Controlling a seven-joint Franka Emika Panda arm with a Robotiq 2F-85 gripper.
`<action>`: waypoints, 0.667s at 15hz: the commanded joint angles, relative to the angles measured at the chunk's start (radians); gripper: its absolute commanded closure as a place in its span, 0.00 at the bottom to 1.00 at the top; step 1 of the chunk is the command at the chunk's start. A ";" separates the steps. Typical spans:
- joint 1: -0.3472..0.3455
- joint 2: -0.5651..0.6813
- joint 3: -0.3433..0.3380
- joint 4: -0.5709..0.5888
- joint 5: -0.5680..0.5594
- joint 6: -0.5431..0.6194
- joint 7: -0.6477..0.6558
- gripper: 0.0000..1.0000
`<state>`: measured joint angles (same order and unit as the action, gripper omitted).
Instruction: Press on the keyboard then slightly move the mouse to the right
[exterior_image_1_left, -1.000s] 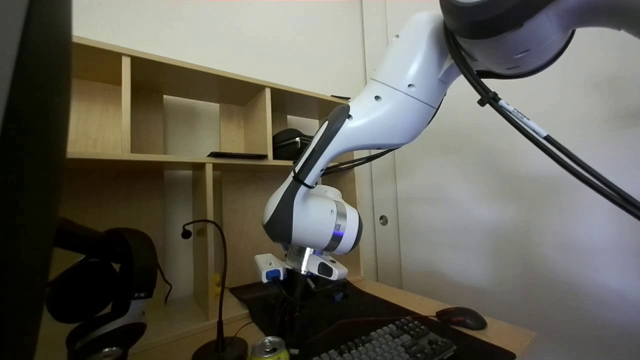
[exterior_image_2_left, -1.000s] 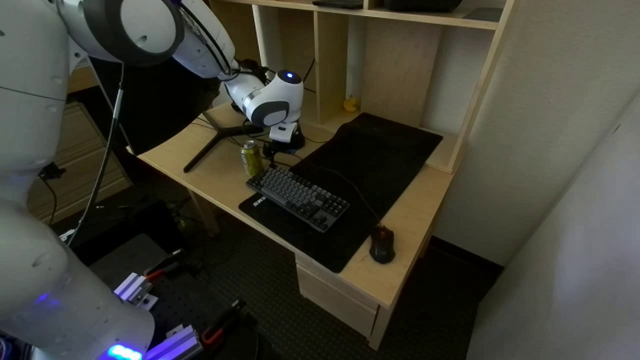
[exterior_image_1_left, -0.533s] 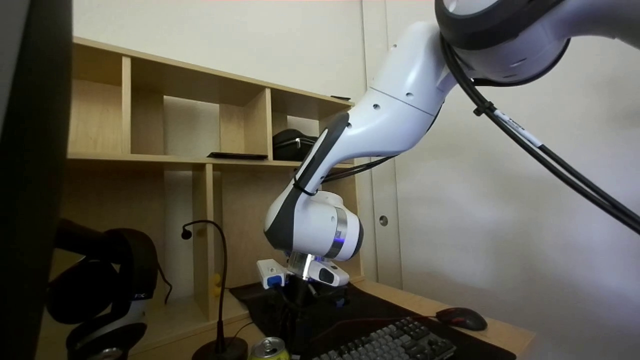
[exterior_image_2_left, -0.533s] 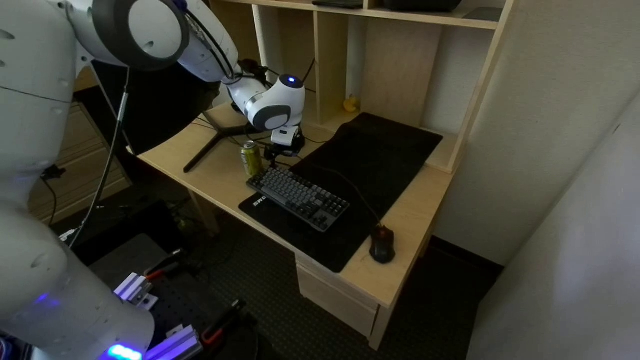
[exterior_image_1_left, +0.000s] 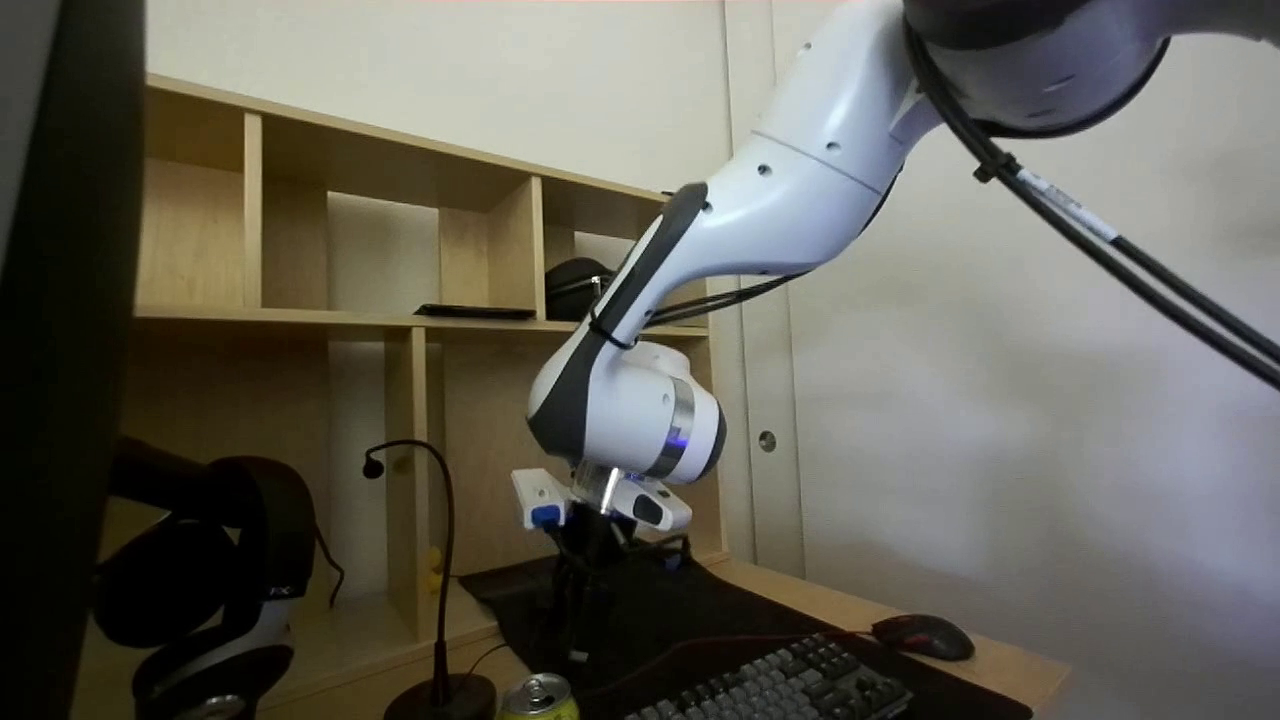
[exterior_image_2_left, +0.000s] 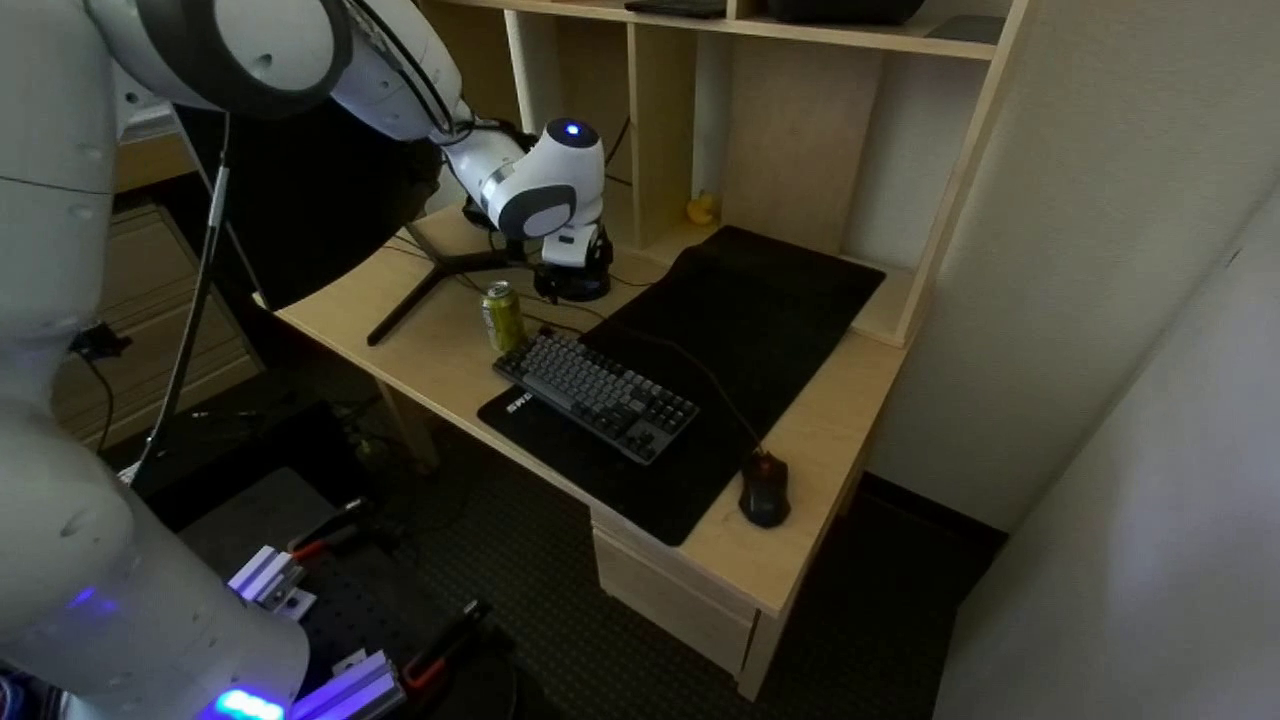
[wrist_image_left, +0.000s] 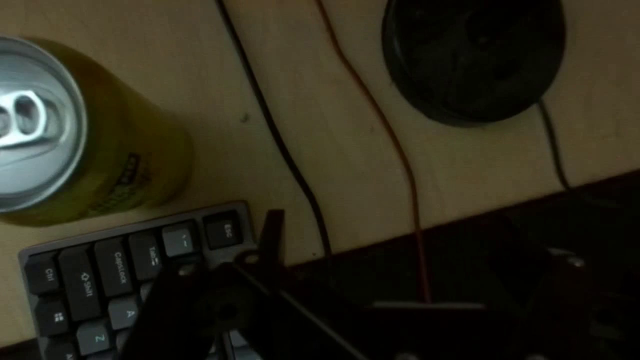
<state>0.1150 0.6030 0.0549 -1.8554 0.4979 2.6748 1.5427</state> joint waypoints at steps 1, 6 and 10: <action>-0.034 -0.208 -0.002 -0.166 0.017 0.018 -0.016 0.00; -0.137 -0.376 -0.056 -0.364 0.139 0.035 0.026 0.00; -0.113 -0.317 -0.071 -0.271 0.068 -0.001 0.041 0.00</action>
<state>0.0045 0.2873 -0.0175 -2.1268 0.5698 2.6756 1.5798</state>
